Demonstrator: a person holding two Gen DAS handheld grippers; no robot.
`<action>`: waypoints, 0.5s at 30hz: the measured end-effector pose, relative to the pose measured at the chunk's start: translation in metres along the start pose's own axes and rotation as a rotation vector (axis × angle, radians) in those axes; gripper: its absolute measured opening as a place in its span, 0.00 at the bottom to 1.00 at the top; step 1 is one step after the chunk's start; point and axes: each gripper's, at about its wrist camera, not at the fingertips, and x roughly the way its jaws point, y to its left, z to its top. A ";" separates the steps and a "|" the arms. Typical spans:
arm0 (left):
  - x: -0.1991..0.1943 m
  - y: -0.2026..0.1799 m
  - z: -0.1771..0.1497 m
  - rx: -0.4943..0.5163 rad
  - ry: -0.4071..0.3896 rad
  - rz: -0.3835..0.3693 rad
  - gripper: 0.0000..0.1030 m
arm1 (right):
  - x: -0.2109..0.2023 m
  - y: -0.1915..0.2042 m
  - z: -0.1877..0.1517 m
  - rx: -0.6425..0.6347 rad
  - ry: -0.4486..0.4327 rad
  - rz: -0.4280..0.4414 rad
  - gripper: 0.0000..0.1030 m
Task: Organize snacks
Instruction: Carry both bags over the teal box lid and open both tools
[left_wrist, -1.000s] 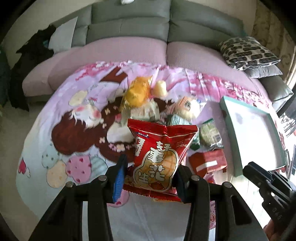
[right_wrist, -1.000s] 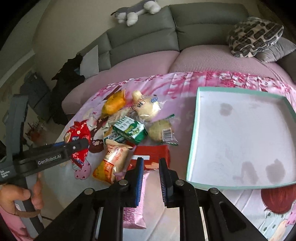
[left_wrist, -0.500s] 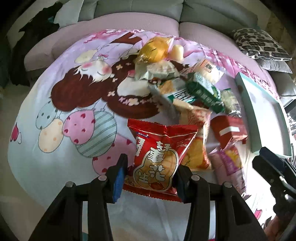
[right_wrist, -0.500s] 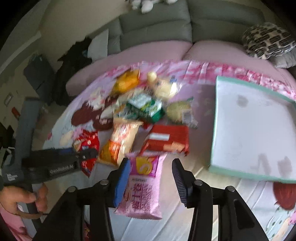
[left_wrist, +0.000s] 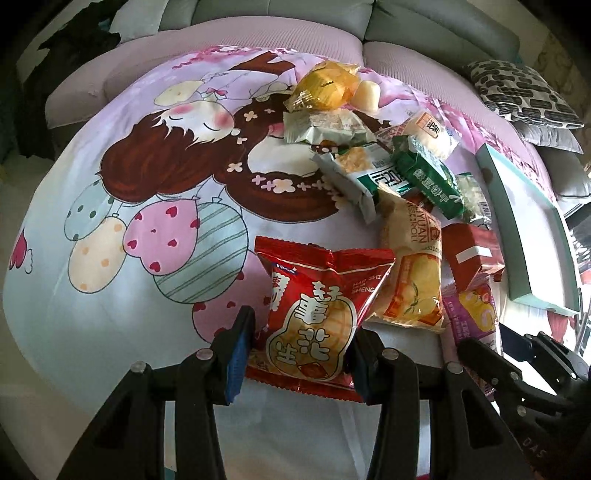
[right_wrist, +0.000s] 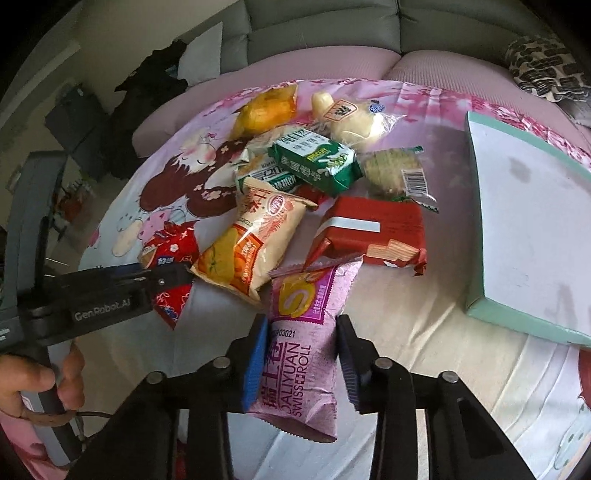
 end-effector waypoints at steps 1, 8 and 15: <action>-0.001 -0.001 0.000 0.002 -0.003 -0.001 0.47 | -0.002 0.000 0.000 0.000 -0.004 0.003 0.36; -0.020 -0.012 0.005 0.030 -0.040 0.005 0.47 | -0.027 -0.012 0.006 0.041 -0.060 0.051 0.36; -0.049 -0.055 0.036 0.123 -0.125 -0.023 0.47 | -0.067 -0.053 0.022 0.107 -0.165 0.042 0.36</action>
